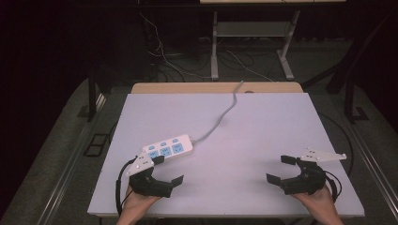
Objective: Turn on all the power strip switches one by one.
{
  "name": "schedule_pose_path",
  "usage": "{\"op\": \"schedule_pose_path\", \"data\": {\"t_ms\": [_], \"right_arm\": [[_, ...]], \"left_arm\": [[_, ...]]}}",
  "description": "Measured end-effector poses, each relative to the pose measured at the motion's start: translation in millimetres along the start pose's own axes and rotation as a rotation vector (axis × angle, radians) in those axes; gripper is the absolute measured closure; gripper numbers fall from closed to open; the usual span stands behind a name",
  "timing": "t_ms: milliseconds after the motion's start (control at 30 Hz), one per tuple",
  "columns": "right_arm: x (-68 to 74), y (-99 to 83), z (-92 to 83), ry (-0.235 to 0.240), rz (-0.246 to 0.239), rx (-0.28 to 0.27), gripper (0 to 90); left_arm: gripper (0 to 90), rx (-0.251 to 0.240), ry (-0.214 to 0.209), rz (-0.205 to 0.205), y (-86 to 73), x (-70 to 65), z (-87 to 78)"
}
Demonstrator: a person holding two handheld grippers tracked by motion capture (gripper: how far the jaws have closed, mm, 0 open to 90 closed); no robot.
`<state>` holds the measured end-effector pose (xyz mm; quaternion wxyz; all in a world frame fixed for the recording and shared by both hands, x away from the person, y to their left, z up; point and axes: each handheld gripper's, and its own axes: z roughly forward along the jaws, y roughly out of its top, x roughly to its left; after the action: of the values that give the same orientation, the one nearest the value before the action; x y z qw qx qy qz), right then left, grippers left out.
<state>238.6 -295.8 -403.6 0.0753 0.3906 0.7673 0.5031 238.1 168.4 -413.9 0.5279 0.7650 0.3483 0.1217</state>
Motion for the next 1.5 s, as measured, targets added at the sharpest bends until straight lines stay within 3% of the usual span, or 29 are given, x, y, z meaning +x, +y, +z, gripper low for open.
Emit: {"op": "schedule_pose_path", "data": {"t_ms": [933, 1500], "right_arm": [[2.8, -2.8, 8.7, 0.016, -0.019, 0.041, 0.7], [0.3, -3.9, 7.0, 0.010, -0.019, 0.047, 0.7]], "left_arm": [[0.0, 0.003, -0.008, -0.007, 1.1, -1.4, -2.4], [0.0, 0.056, 0.000, 0.000, 13.3, -0.4, -3.7]]}}
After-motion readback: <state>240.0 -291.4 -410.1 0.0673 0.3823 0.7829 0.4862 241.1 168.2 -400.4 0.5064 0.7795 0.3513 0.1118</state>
